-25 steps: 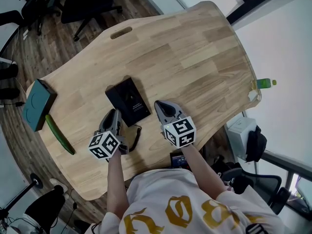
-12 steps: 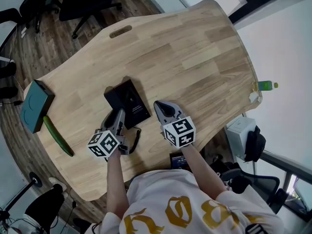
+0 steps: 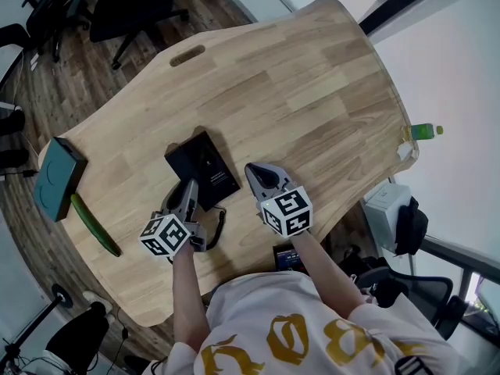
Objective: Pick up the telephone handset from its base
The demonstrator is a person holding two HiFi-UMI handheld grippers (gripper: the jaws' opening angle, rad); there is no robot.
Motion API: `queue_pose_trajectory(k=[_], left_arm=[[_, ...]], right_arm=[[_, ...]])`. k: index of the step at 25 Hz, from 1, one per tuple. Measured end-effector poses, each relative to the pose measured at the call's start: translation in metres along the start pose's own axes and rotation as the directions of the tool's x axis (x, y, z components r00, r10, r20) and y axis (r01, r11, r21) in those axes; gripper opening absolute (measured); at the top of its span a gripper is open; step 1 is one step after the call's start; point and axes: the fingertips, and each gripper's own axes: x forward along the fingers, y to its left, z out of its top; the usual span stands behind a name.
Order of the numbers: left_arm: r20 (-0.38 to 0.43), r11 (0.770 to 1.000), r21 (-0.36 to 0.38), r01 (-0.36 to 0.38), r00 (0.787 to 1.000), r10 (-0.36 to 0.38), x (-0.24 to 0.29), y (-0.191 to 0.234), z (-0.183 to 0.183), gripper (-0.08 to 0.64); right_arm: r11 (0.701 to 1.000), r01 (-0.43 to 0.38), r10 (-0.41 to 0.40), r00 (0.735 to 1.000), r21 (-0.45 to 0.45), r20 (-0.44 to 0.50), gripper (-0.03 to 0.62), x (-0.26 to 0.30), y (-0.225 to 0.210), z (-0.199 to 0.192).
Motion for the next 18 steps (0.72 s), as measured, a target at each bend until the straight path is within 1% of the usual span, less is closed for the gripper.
queue_pose_trajectory(k=[5,13,15,18], left_arm=[[0.001,1.0,-0.018,0.008,1.0,-0.008,-0.002,-0.0006,0.0001,0.1],[0.011,0.997,-0.075,0.034,0.999,-0.033,-0.0047,-0.0021,0.001,0.095],[0.012,0.994,-0.1,0.049,0.999,-0.048,-0.0048,-0.0029,0.0017,0.094],[0.025,0.982,-0.166,0.088,0.996,-0.085,-0.0059,-0.0059,0.0038,0.087]], right_arm=[[1.0,-0.005,0.005,1.0,-0.003,0.005,0.005,-0.0021,0.0051,0.0005],[1.0,0.0,0.0,1.0,-0.004,0.012,0.005,-0.0059,0.0052,0.0019],[1.0,-0.001,0.001,1.0,-0.002,0.015,0.005,-0.0061,0.0056,0.0032],[1.0,-0.002,0.002,1.0,-0.004,0.018,0.005,-0.0065,0.0069,0.0047]])
